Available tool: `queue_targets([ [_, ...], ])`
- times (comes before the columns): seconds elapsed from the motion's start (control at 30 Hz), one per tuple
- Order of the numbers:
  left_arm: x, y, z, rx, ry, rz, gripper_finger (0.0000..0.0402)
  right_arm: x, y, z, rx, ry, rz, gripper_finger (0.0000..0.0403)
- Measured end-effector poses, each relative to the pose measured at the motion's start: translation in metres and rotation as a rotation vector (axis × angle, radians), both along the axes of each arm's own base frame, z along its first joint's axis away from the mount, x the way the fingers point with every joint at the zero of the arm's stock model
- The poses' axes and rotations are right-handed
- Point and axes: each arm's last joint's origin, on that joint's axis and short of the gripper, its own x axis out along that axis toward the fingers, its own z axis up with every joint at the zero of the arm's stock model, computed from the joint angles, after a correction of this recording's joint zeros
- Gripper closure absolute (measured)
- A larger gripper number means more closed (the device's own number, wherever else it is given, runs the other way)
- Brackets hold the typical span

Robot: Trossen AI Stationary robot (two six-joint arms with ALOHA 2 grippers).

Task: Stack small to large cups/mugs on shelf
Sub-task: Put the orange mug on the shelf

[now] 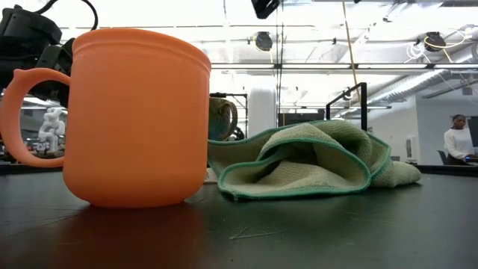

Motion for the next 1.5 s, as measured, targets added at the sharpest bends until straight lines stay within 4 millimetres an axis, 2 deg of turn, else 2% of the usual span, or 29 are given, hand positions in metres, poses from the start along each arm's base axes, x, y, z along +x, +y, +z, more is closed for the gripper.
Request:
queue_targets([
  [0.4,0.000,0.000,0.000,-0.002,0.001,0.001,0.0398,0.024,0.007,-0.025,-0.034,0.101,0.019,0.0403],
  [0.57,0.000,0.000,0.000,-0.002,0.001,0.001,0.0398,0.034,0.018,-0.040,-0.051,0.140,0.048,0.0403],
  [0.9,0.000,0.000,0.000,-0.004,0.001,0.001,0.0398,0.057,0.041,-0.056,-0.103,0.136,0.107,0.0399],
  [1.03,0.000,0.000,0.000,-0.015,0.000,0.003,0.0398,0.062,0.040,-0.064,-0.104,0.157,0.099,0.0371],
  [1.33,0.000,0.000,0.000,-0.018,0.000,0.004,0.0398,0.064,0.039,-0.068,-0.080,0.184,0.054,0.0254],
  [1.5,0.000,0.000,0.000,-0.018,0.000,0.004,0.0398,0.065,0.037,-0.068,-0.068,0.197,-0.006,0.0211],
])
